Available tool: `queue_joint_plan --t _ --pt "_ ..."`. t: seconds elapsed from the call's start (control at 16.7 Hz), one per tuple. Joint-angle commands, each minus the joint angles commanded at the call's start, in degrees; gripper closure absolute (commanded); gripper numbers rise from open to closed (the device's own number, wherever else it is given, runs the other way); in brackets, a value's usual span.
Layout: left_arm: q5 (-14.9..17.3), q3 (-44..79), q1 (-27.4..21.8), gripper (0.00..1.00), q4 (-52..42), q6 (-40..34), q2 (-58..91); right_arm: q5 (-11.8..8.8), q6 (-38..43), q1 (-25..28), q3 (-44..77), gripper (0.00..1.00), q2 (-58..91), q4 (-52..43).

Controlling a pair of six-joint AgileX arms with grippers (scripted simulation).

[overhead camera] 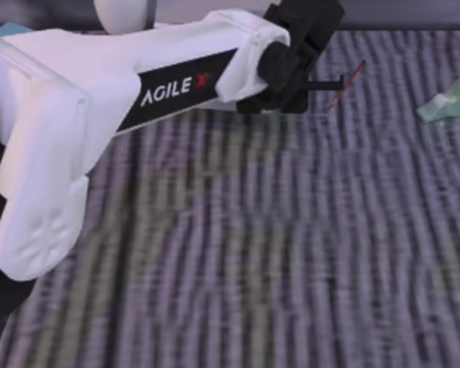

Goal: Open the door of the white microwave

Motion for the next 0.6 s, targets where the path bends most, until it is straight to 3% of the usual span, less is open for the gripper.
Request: queue_joint_plan --t 0.6 --pt "1.17 -3.15 0.01 1.0 1.93 1.71 -1.63 0.0 0.0 0.0 0.0 0.0 0.0 0.0"
